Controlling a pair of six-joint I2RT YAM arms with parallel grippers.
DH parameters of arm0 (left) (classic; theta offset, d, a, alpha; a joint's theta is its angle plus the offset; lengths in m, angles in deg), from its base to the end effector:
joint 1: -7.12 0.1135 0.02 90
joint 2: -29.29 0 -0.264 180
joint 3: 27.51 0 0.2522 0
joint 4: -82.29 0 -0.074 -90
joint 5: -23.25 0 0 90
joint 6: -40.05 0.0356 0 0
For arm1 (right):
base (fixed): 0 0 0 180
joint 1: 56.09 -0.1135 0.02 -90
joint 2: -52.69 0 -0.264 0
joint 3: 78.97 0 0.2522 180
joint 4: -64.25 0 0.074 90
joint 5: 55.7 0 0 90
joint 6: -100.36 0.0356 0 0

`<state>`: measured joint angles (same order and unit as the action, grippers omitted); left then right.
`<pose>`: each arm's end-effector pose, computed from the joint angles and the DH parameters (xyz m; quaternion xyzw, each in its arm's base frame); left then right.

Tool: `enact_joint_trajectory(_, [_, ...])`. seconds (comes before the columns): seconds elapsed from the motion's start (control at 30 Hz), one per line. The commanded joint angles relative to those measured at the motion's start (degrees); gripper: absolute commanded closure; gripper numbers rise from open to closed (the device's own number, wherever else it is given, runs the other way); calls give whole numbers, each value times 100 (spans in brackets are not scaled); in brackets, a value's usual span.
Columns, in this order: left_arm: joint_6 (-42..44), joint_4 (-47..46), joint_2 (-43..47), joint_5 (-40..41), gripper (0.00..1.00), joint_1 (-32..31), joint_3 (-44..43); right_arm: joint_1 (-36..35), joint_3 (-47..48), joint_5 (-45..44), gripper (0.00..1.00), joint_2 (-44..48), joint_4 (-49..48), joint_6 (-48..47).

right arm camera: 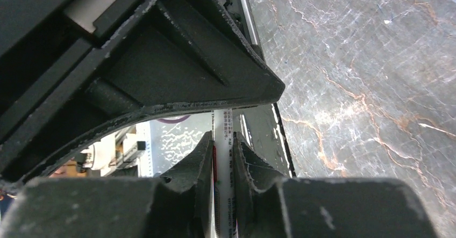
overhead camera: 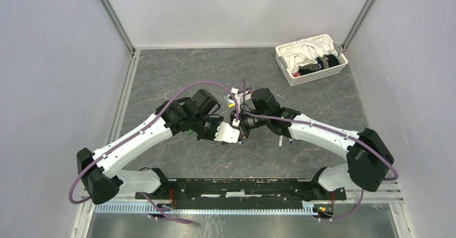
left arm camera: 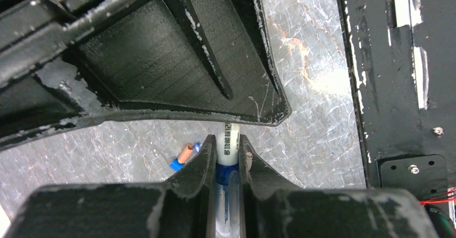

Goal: Open the pen caps
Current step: Open the pen cap from the pen.

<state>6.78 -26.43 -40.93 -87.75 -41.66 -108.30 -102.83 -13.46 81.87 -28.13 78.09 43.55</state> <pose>0.1427 -0.1822 0.3147 0.7852 0.5391 -0.1587 0.2602 0.1911 0.2414 0.2598 -0.2959 0.7595 0.5642 0.1318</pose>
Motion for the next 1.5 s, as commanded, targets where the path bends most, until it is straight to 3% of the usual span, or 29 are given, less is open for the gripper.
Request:
enact_joint_trajectory(0.0, [303,155,-44,139,98,-53,-102,22,-42,387,77,-319,-1494,955])
enact_joint_trajectory(0.57, [414,118,-245,190,98,-62,-408,-60,402,437,73,-1303,-2474,1786])
enact_joint_trajectory(0.6, [416,117,-247,214,98,-62,-423,-62,399,418,80,-1307,-2473,1776])
enact_joint_trajectory(0.63, [423,119,-239,243,98,-62,-421,-55,377,367,94,-1263,-2393,1709])
enact_joint_trajectory(0.67, [445,126,-215,288,98,-62,-407,-42,371,314,100,-1218,-2268,1632])
enact_joint_trajectory(0.9, [724,-23,-112,659,98,-53,-197,0,671,148,100,-1111,-1355,1195])
enact_joint_trajectory(1.1, [821,-137,-955,368,98,-69,-1210,6,2543,322,100,-2398,-877,1255])
enact_joint_trajectory(1.17, [735,-28,-1374,298,98,-126,-1753,21,3481,343,100,-3016,-159,815])
enact_joint_trajectory(1.23, [848,369,-1523,998,98,146,-2075,102,4179,93,100,-3126,3299,-1451])
enact_joint_trajectory(1.27, [1099,619,-1265,1144,98,1067,-1983,-80,2738,-518,100,-1847,4039,-2611])
enact_joint_trajectory(1.3, [1899,808,-849,788,98,2822,-1712,-212,-446,-881,100,103,2936,-2103])
enact_joint_trajectory(1.33, [3000,650,-419,340,98,4639,-1017,22,-2736,-927,100,2554,1117,-453])
enact_joint_trajectory(1.37, [3698,584,-86,59,98,5623,-335,592,-4164,-580,100,3879,31,721])
enact_joint_trajectory(1.4, [3250,672,121,-161,98,5293,-66,993,-4304,-89,100,4014,-261,840])
enact_joint_trajectory(1.47, [1725,-57,430,180,98,3659,338,821,-2948,-411,100,2764,1809,-966])
